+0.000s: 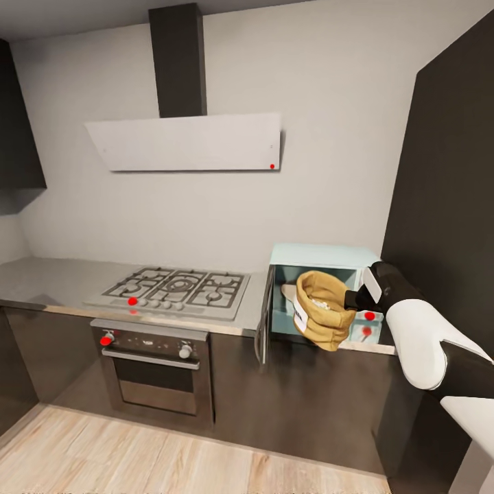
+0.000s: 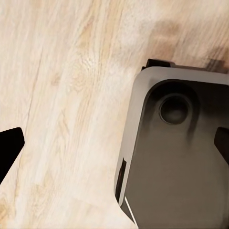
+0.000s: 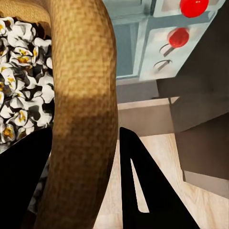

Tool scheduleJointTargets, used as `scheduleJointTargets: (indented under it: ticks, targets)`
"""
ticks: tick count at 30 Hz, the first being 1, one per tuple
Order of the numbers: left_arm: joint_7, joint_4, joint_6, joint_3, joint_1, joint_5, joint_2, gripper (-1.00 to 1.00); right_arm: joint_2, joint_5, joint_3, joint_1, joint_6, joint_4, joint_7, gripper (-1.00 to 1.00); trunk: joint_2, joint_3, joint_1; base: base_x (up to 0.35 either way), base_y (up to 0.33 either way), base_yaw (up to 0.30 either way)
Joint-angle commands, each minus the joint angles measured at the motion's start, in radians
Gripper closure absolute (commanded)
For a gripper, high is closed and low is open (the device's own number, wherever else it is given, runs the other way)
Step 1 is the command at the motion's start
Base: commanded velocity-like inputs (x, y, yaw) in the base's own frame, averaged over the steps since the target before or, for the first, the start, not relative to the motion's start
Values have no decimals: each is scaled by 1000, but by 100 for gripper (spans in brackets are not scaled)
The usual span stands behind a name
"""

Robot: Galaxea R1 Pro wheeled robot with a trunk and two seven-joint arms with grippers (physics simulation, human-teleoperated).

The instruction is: In the kitchen, take the popcorn bag from the countertop, put it into the microwave, and heat it until the popcorn is cooked so the cooked popcorn ends up inside the bag.

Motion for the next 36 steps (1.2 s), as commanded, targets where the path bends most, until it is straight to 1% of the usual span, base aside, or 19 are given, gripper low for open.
scheduleJointTargets:
  ticks: [1,9,14,19,26,31,33,36]
  targets:
    - [1,-2,1,3,0,1,0,-100,1,5,-8,-1,2,-1,-1,100,-1,-3,0,0,0,0]
    - [1,-2,1,3,0,1,-5,-100,1,5,-8,-1,2,-1,-2,100,-1,-13,0,0,0,0]
    - [1,-2,1,3,0,1,-5,-100,1,5,-8,-1,1,-1,-2,100,-1,-15,0,10,0,0]
    - [1,-2,1,3,0,1,-5,-100,1,5,-8,-1,1,-1,-2,100,-1,-15,0,203,0,0]
    - [1,-2,1,4,0,1,-5,-100,1,5,-8,-1,1,1,-2,100,-1,-15,0,38,0,0]
    - [1,-2,1,4,0,1,-5,-100,1,5,-8,-1,1,1,-2,100,-1,-15,0,240,0,0]
    - [1,-5,1,4,0,2,-17,-100,-10,1,-1,2,7,-11,-3,100,-1,-15,0,0,0,0]
    - [1,-5,1,4,0,3,-34,-100,-27,1,-5,2,7,-24,-2,100,-1,-15,0,0,0,0]
